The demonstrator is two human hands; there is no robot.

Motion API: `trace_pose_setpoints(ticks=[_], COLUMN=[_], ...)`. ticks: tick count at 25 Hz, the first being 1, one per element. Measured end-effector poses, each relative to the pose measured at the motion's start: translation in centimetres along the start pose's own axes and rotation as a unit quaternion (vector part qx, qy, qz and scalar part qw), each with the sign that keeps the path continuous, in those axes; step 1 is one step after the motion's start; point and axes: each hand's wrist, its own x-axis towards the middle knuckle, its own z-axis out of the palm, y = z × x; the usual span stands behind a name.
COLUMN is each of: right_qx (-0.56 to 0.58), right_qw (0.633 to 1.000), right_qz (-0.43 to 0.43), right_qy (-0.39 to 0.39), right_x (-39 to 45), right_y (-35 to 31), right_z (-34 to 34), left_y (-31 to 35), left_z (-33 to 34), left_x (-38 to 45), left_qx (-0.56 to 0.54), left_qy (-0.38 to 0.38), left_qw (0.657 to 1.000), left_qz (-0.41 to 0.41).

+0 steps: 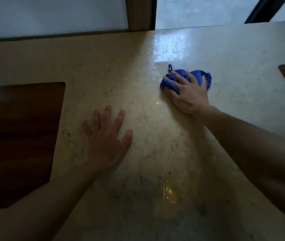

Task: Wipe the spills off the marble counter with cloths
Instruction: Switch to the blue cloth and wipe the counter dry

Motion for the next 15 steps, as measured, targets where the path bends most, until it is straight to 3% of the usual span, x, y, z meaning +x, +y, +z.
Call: trace_pose_setpoints(ticks=[5,8,11,15], right_qx=[-0.004,0.003,0.006,0.016], right_qw=[0.999,0.997,0.992,0.962], right_qz=[0.026,0.076,0.127,0.267], right_qy=[0.025,-0.01,0.017,0.055], right_x=[-16.0,-24.9,-34.6,-42.8], right_y=[-2.6,-3.9,-5.9,-9.2], right_z=[2.9,4.1,5.3,7.6], left_y=[0.1,-0.4,-0.4,-0.2], left_z=[0.6,0.5,0.3,0.4], left_x=[0.1,0.3,0.3,0.0], left_qx=[-0.011,-0.007,0.002,0.013], left_qy=[0.007,-0.002,-0.001,0.011], left_qw=[1.0,1.0,1.0,1.0], left_qz=[0.003,0.009,0.021,0.017])
